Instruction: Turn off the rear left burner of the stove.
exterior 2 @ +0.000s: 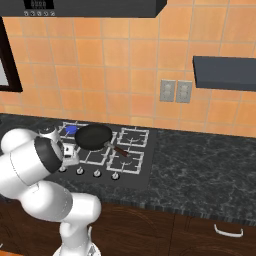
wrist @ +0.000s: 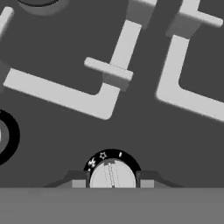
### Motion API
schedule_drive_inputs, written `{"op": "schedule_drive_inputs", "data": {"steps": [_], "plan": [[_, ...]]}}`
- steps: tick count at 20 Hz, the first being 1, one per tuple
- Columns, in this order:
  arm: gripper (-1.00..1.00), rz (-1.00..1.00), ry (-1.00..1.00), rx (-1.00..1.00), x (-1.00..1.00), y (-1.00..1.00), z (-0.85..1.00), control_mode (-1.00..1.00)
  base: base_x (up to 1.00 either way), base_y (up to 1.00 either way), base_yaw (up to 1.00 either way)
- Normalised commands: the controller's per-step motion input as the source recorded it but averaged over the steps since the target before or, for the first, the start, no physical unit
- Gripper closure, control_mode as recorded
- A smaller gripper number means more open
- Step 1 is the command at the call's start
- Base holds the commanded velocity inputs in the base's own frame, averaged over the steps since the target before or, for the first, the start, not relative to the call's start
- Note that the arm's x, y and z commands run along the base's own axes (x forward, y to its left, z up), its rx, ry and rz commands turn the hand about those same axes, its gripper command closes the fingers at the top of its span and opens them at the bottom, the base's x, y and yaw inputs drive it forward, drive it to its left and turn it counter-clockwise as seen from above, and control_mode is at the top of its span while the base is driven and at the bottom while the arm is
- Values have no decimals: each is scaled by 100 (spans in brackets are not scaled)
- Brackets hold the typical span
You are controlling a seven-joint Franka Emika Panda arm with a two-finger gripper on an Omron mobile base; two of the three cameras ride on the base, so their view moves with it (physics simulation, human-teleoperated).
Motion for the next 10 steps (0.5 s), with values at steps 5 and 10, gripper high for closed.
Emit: {"op": "schedule_drive_inputs", "data": {"steps": [5,10], "plan": [[100,-40,0,9,-3,0,0,-100,0,0,0],[100,-38,0,9,-6,0,0,-100,0,0,0]]}}
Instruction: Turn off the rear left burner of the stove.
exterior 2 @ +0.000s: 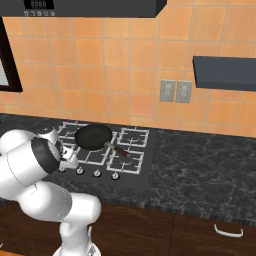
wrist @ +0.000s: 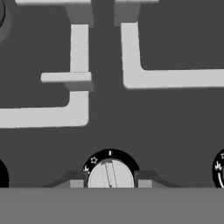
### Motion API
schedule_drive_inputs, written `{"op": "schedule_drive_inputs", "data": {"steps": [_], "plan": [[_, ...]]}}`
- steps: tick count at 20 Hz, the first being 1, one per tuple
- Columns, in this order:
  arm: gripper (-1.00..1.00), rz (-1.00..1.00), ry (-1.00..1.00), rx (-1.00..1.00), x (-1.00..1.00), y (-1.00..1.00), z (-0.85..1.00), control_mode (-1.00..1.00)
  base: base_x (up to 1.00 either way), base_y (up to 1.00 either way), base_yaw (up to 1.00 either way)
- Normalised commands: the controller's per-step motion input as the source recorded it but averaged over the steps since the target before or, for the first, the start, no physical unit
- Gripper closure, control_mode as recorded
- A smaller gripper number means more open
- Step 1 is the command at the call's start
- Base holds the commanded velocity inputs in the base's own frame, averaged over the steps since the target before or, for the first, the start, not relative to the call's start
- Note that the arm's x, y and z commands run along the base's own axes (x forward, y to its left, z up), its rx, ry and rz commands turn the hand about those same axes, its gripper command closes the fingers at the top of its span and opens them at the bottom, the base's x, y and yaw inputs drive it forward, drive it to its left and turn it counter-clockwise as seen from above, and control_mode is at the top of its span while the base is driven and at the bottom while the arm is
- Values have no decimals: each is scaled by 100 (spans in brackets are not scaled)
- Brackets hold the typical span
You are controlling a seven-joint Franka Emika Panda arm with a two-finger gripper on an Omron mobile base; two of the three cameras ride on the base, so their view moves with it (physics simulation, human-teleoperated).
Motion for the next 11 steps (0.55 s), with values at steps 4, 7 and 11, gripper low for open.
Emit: {"op": "schedule_drive_inputs", "data": {"steps": [4,7,11], "plan": [[100,-38,0,8,-4,0,0,-100,0,0,0],[100,-37,0,7,-2,0,0,-100,0,0,0],[100,-34,0,6,0,-1,0,-100,0,0,0]]}}
